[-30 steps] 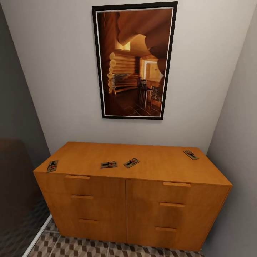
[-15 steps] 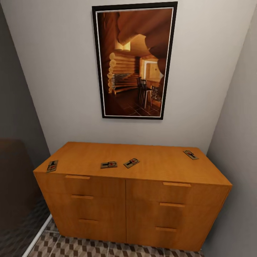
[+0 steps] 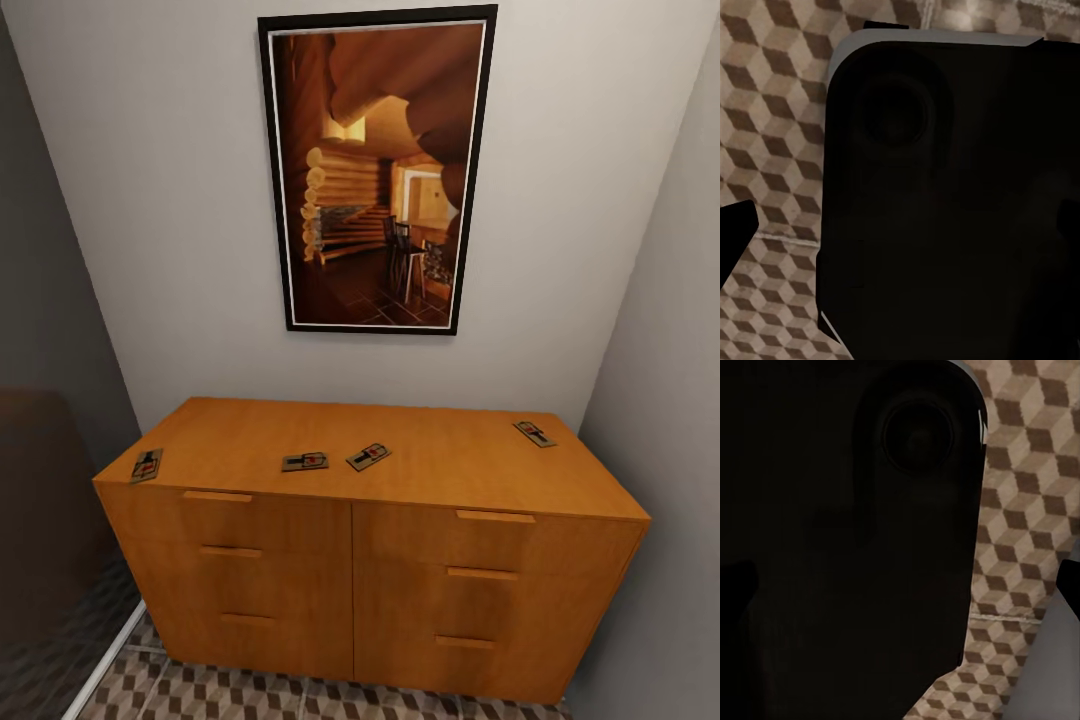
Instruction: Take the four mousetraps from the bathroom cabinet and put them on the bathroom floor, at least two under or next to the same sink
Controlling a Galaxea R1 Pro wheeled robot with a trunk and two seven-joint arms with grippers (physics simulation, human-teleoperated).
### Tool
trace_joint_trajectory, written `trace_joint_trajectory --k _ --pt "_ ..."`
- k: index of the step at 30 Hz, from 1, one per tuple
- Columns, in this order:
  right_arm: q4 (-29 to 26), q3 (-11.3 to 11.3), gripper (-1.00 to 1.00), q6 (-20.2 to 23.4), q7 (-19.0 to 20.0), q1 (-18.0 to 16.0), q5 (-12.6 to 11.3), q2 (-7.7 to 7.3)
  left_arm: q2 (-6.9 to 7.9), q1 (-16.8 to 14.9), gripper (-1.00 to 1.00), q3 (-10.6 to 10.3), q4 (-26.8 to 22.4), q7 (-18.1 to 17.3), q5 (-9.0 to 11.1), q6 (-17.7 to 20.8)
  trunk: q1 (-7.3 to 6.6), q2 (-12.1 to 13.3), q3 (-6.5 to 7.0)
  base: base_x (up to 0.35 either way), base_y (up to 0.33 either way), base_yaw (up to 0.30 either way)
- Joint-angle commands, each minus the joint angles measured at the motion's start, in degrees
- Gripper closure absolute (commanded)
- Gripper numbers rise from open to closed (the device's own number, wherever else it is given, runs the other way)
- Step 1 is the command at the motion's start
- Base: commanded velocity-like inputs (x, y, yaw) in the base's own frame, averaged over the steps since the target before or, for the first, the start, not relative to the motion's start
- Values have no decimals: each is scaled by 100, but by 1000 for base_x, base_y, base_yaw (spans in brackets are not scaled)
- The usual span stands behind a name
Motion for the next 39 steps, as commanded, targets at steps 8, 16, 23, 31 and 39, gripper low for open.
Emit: trace_joint_trajectory --k 8,16,23,31,39 --pt "-6 6 -100 -18 -7 -1 9 -13 0 -1 -100 -1 0 -6 57 -12 0 -3 -5 0 0 0" --pt "-8 -1 -100 -25 -32 -1 -9 -9 -3 -1 -100 -1 0 -1 58 -12 0 -3 -5 0 0 0" --pt "-9 -10 -100 -33 -40 -1 -15 2 -13 -1 -100 -10 0 38 56 -6 0 -3 -5 0 0 0" --pt "-71 -19 -100 -65 -41 -1 -4 6 -6 -1 -100 -24 -110 84 56 -10 0 -3 -5 0 0 0" --pt "-608 -14 -100 32 -8 -1 11 7 -1 -1 -100 -29 -633 75 56 33 0 -3 -5 0 0 0"
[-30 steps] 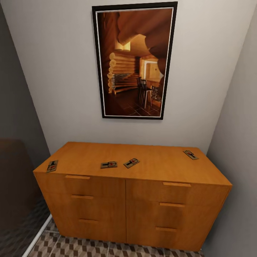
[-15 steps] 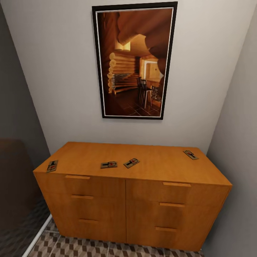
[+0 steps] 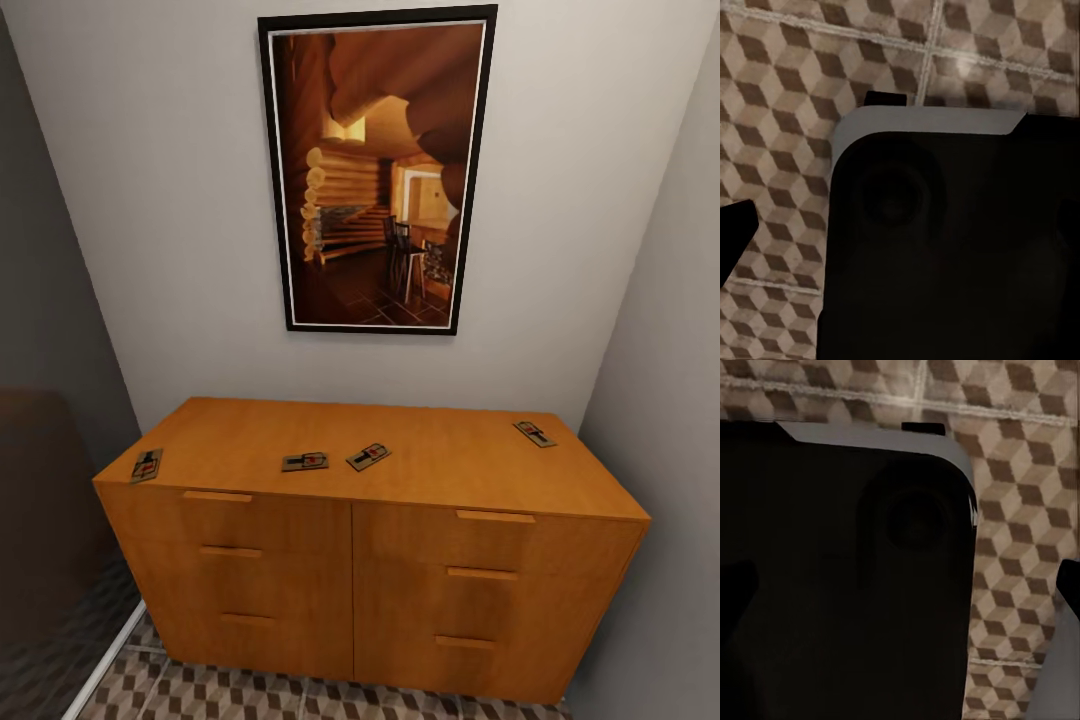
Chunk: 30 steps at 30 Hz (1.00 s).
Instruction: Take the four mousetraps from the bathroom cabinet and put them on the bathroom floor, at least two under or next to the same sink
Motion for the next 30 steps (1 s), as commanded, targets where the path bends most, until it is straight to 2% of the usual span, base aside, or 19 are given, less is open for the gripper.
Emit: trace_joint_trajectory --k 1,6,15,20,26,30 --pt "-96 4 -100 19 0 0 9 1 2 0 -100 -3 -89 -4 59 -7 0 -3 -5 0 0 0" --pt "-814 12 -100 343 6 0 14 -5 16 0 -100 -9 -708 -29 47 13 0 -3 -5 0 0 0" --pt "-1535 15 -100 623 7 0 59 -26 41 0 -100 -6 -1353 -34 42 106 0 -3 -5 0 0 0" --pt "-1893 12 -100 783 8 0 242 -22 67 0 -100 -5 -1668 -35 45 296 0 -3 -5 0 0 0" --pt "-2368 3 -100 936 8 0 578 -7 96 0 -100 -4 -2154 -35 49 587 0 -3 -5 0 0 0" --pt "-2561 1 -100 969 8 0 664 -6 99 0 -100 -4 -2392 -35 45 672 0 -3 -5 0 0 0"
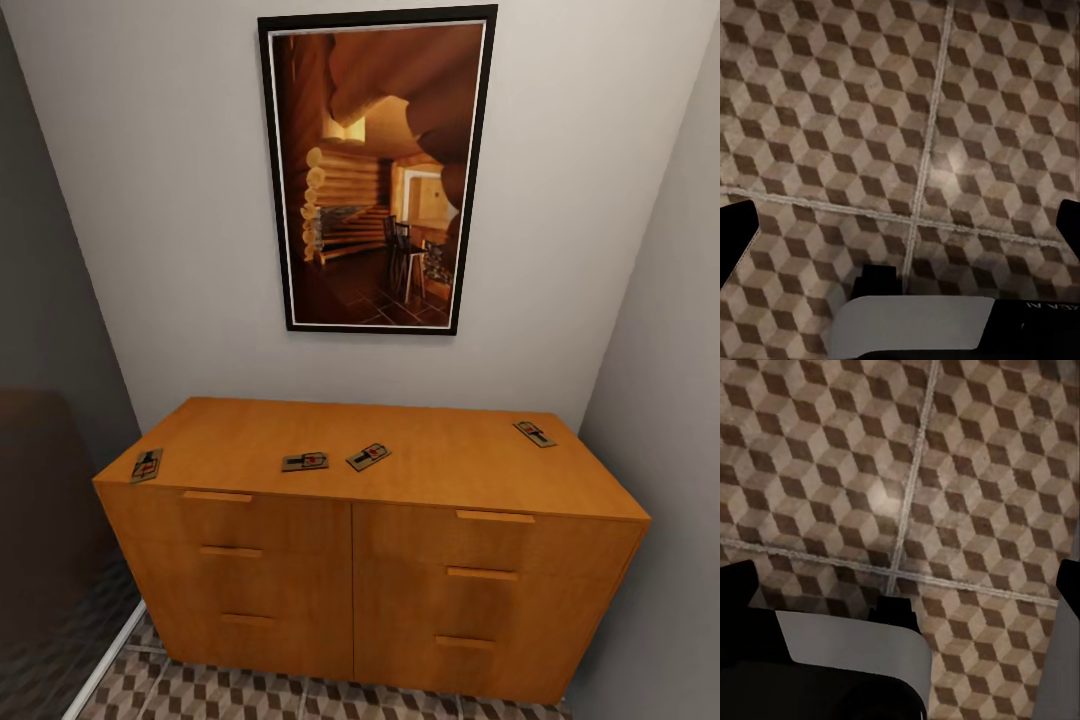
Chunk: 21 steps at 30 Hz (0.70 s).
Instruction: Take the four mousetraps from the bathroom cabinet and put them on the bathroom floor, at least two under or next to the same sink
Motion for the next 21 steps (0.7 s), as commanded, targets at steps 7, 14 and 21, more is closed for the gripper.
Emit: trace_joint_trajectory --k 7,14,21 --pt "-512 1 -100 162 -1 0 135 -15 13 0 -100 1 -648 -5 54 364 0 -3 -6 0 0 0" --pt "-1267 -26 -100 562 -1 0 144 -27 18 0 -100 1 -1500 -31 59 896 0 -3 -6 0 0 0" --pt "-2232 -42 -100 1144 3 0 136 -9 7 0 -100 1 -2425 -42 61 1515 0 -3 -6 0 0 0"
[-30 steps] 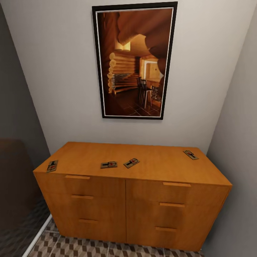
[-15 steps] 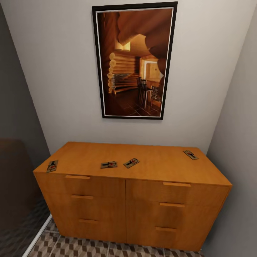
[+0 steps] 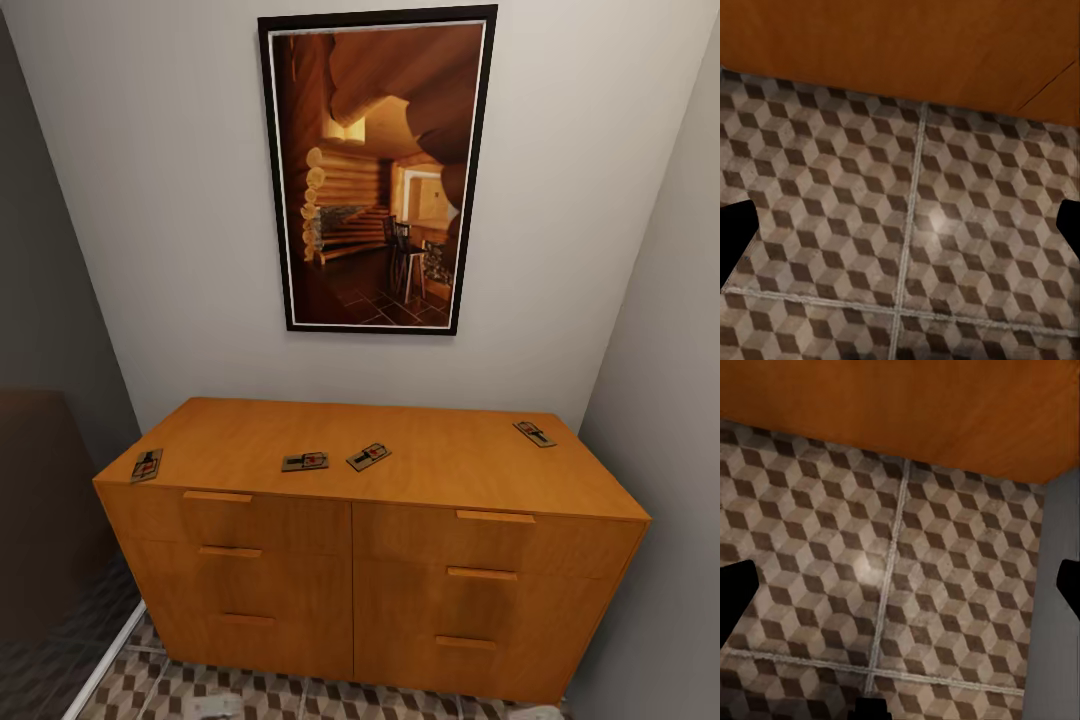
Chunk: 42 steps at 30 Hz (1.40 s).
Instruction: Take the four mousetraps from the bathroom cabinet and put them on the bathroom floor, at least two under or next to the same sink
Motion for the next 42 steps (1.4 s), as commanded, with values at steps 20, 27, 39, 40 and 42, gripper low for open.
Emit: trace_joint_trajectory --k 20,27,39,40,42 --pt "-1999 4 -100 1580 13 0 34 -41 -40 0 -100 -22 -1823 -7 51 1566 0 -3 -6 0 0 0" --pt "-2680 -63 -100 2115 14 0 29 -77 -37 0 -100 -33 -2399 -1 47 1842 0 -3 -6 0 0 0" --pt "-3329 -352 -100 2631 28 0 18 -85 -42 0 -100 -59 -2964 -18 48 2241 0 -3 -6 0 0 0" --pt "-3367 -379 -100 2659 28 0 18 -87 -44 0 -100 -61 -3001 -19 48 2260 0 -3 -6 0 0 0" --pt "-3433 -423 -100 2700 29 0 19 -90 -47 0 -100 -67 -3056 -22 48 2287 0 -3 -6 0 0 0"
